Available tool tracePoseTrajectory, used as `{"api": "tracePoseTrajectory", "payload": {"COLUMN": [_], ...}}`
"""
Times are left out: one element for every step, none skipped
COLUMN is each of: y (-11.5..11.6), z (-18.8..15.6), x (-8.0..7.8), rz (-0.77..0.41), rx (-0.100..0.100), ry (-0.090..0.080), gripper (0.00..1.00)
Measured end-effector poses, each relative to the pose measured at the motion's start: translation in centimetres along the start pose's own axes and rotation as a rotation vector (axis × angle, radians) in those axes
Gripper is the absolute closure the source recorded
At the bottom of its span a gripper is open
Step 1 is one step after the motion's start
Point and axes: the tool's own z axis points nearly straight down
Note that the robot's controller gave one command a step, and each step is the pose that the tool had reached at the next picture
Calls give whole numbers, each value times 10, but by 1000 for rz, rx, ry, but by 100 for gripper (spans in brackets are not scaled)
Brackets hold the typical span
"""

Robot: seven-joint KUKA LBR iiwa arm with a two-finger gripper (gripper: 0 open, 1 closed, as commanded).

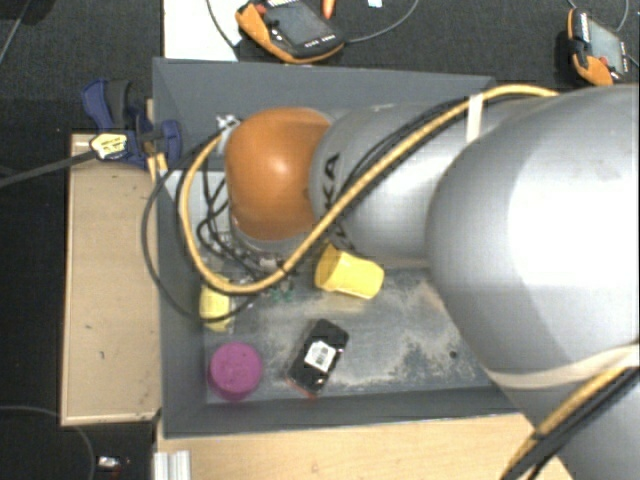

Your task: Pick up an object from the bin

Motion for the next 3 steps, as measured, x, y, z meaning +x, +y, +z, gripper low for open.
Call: {"api": "tracePoseTrajectory", "payload": {"y": [-14,-10,-25], "z": [-68,-22,-21], "x": [-6,15,5], "rz": [-150,-35,28], "rx": [-1,0,-2], "ry": [-7,7,-8], "gripper": [0,0,0]}}
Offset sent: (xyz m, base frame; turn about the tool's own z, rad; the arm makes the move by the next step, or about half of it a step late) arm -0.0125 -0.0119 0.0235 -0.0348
